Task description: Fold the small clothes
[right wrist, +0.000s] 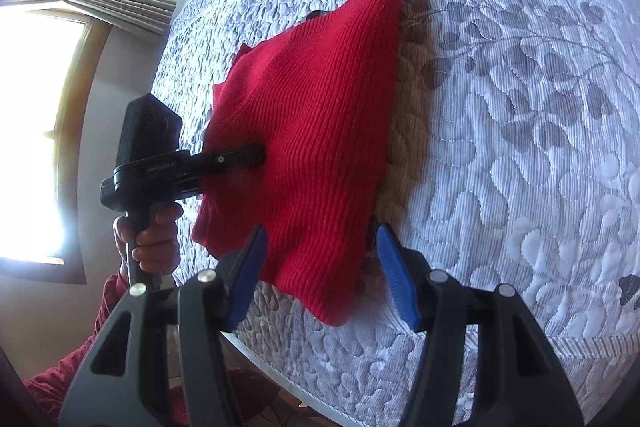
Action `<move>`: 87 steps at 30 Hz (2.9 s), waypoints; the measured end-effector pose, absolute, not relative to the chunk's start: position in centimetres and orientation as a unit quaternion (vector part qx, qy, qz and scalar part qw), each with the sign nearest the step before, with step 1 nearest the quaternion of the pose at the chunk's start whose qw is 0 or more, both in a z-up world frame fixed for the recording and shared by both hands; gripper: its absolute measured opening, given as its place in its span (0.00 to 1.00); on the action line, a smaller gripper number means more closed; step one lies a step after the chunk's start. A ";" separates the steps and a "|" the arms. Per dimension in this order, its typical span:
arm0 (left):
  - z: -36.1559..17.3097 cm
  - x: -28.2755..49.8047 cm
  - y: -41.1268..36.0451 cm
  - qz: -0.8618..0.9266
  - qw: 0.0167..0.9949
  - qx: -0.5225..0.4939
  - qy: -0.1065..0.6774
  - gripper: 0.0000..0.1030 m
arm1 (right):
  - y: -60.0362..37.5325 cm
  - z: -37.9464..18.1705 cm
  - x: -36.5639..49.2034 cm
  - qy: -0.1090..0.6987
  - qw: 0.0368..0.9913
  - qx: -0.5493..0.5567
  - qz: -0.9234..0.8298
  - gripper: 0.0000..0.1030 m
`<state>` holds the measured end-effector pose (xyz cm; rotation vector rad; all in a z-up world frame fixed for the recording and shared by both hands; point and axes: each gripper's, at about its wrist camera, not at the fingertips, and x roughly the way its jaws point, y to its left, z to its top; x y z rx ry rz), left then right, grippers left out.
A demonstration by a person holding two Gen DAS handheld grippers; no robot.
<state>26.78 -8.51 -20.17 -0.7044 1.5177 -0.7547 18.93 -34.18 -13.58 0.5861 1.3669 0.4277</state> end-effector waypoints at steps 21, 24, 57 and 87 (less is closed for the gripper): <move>-18.3 27.3 -2.5 -0.323 0.619 -0.307 0.647 0.17 | -30.9 -14.2 17.6 0.639 0.685 0.260 0.234 0.66; -18.3 26.4 -3.1 -0.328 0.618 -0.297 0.649 0.25 | -29.8 -14.9 17.2 0.652 0.667 0.270 0.240 0.69; -19.8 20.8 -4.2 -0.348 0.608 -0.215 0.680 0.48 | -30.9 -12.2 15.2 0.658 0.680 0.201 0.253 0.33; -15.4 28.5 4.4 -0.306 0.670 -0.199 0.647 0.48 | -29.5 -13.0 16.8 0.664 0.686 0.148 0.259 0.58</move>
